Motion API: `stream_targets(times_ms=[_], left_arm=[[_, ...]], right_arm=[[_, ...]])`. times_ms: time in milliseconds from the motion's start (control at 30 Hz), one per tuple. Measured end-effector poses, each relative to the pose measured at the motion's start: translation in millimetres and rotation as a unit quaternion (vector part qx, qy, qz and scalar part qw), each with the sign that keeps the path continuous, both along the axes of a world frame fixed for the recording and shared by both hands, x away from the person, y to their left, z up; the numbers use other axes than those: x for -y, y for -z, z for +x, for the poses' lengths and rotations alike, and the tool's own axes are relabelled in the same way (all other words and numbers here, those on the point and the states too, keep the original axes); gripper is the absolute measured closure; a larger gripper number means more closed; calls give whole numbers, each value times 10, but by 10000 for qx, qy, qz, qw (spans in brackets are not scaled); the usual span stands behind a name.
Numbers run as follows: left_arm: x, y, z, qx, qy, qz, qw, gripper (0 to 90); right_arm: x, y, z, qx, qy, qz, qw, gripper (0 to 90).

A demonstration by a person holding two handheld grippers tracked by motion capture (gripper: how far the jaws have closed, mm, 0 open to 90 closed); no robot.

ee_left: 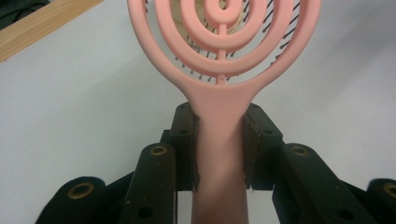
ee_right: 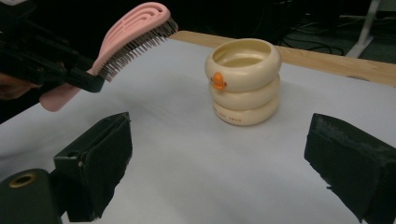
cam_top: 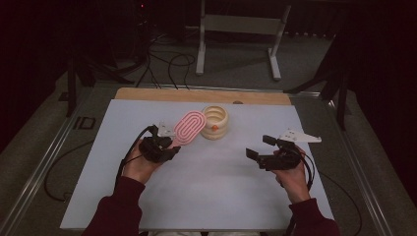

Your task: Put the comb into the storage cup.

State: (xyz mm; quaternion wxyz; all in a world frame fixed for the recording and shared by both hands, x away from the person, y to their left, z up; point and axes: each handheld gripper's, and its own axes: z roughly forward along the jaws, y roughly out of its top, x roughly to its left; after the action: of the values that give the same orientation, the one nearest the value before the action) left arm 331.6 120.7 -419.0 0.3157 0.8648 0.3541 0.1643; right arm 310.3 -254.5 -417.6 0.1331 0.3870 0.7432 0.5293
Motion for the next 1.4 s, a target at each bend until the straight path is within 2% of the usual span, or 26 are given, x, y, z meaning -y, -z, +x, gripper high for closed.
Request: stream_targets(times_ms=[167, 500, 667, 1033, 1067, 1267, 1400], left_arm=[[74, -5, 9, 33, 52, -52, 10000, 698], [231, -5, 21, 113, 213, -16, 9997, 697], [315, 0, 9, 189, 302, -8, 9994, 697], [431, -2, -8, 223, 442, -7, 9988, 697], [458, -3, -19, 255, 495, -60, 9984, 697], [506, 6, -36, 287, 569, -54, 9980, 697], [539, 2, -60, 374, 671, -126, 9970, 697]], right_arm=[[-68, -45, 43, 3, -91, 26, 10000, 77], [-211, -83, 150, -70, -228, 106, 9997, 77], [-303, -89, 205, -112, -313, 157, 9993, 77], [-480, -71, 320, -193, -442, 224, 9986, 77], [-505, -58, 341, -231, -456, 295, 9983, 77], [-551, -26, 391, -372, -492, 505, 9968, 77], [-589, -23, 411, -374, -540, 554, 9963, 77]])
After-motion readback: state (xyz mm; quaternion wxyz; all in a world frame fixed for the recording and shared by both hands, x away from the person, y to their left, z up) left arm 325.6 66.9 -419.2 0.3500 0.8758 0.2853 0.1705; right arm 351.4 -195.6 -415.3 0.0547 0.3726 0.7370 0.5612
